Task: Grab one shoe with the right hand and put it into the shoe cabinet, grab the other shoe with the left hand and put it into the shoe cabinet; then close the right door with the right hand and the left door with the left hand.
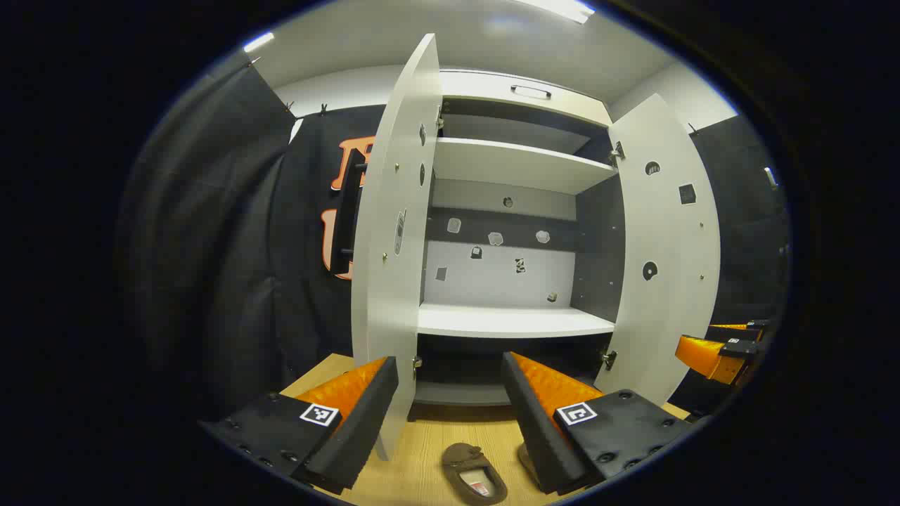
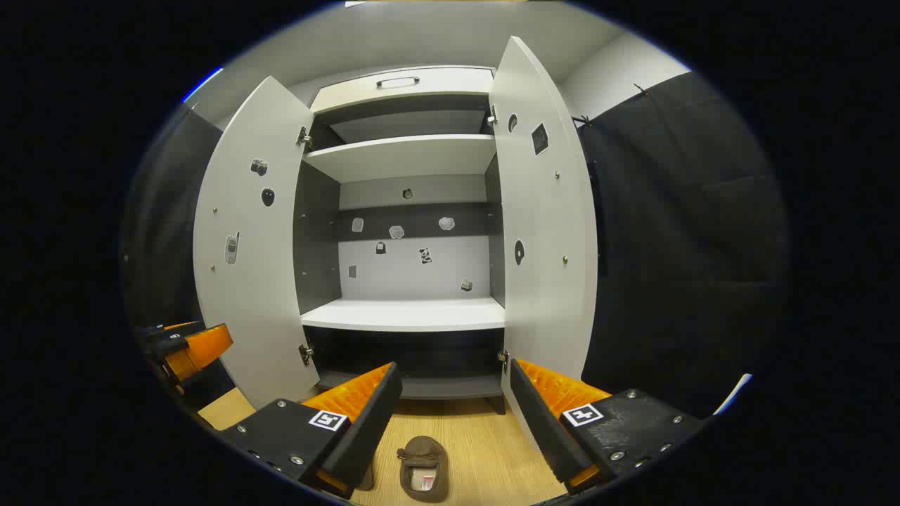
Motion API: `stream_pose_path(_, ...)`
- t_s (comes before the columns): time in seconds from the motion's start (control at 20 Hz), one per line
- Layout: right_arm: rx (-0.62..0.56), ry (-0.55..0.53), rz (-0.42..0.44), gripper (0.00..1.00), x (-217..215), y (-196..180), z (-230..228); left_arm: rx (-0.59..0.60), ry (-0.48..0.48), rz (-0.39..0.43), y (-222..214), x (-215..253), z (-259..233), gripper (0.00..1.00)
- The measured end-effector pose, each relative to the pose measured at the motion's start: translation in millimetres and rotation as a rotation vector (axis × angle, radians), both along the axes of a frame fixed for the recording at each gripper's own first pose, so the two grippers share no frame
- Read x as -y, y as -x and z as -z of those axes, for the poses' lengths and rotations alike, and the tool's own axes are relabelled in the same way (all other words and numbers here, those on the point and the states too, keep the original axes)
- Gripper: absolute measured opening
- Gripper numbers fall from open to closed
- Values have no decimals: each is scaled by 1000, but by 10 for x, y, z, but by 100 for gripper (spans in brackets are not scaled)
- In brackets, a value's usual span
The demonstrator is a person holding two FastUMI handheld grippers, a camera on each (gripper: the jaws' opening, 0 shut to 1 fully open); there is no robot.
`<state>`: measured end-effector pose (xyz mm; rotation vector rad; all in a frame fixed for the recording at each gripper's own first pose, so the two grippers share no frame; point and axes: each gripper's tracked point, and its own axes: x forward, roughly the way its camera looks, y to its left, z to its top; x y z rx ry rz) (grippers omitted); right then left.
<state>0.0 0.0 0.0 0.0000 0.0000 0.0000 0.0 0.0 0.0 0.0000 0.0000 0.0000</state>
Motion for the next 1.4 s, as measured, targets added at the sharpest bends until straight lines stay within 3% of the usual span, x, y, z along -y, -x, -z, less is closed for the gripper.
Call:
stream_pose_path(0.8,-54,15,-28,96,-137,-188,323,-22,3,-19,-120,-172,129,96)
stream_pose_path(1.25,-250,7,-43,95,-171,-363,1338,-30,-2,-42,-97,-289,181,97)
stream_pose_path(1.4,-344,-2,-47,88,-181,-417,1819,-35,2,-57,-108,-355,192,97)
